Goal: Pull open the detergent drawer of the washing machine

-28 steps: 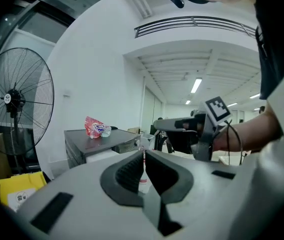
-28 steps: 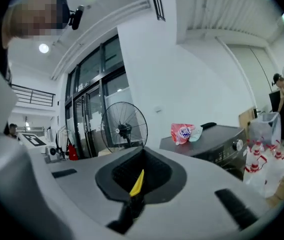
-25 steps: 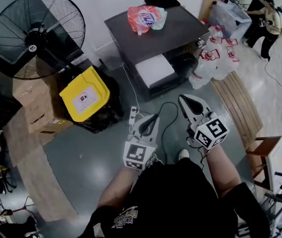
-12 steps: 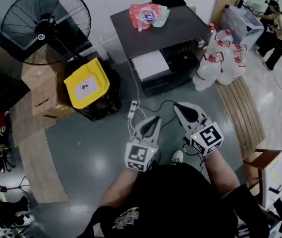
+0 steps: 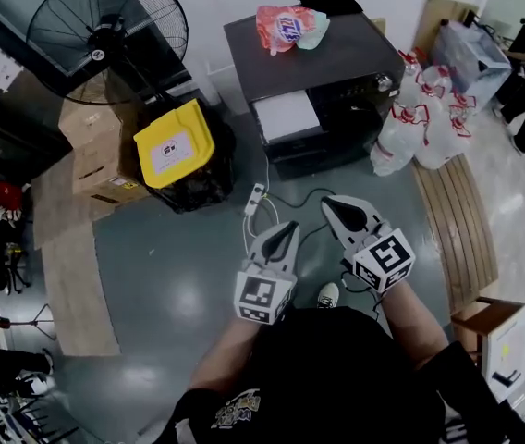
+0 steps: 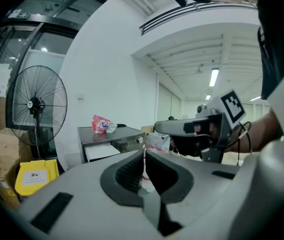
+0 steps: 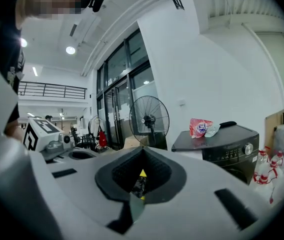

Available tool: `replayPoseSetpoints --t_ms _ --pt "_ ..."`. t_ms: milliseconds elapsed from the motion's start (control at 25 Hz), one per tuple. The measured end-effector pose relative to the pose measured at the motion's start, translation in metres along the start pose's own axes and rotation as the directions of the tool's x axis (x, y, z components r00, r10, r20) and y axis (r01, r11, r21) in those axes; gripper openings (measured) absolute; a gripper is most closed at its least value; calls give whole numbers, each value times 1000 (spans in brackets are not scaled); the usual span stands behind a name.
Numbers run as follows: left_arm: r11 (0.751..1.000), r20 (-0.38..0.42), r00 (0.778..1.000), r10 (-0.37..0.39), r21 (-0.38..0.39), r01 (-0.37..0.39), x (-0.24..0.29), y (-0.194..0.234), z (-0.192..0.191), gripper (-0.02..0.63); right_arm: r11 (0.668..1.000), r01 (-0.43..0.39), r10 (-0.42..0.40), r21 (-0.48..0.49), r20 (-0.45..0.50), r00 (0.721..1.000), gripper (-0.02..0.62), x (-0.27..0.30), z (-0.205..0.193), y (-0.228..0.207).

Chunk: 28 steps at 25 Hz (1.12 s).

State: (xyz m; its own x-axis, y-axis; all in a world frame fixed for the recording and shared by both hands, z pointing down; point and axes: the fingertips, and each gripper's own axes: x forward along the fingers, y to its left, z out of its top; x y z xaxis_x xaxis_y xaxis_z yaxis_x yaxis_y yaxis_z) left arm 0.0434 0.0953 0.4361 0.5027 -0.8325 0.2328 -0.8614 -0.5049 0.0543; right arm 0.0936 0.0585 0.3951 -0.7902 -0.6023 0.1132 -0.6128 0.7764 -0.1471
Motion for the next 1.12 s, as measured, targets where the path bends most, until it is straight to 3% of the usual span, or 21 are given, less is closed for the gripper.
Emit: replayPoseSetpoints --t_ms 680,1120 --pt "1000 -7 1000 3 -28 -4 12 -5 2 14 1000 -18 18 9 -24 1000 5 -1 -7 -10" --pt "999 -16 1000 2 -40 -2 19 17 0 14 1000 -11 12 23 -30 999 5 21 -10 -15"
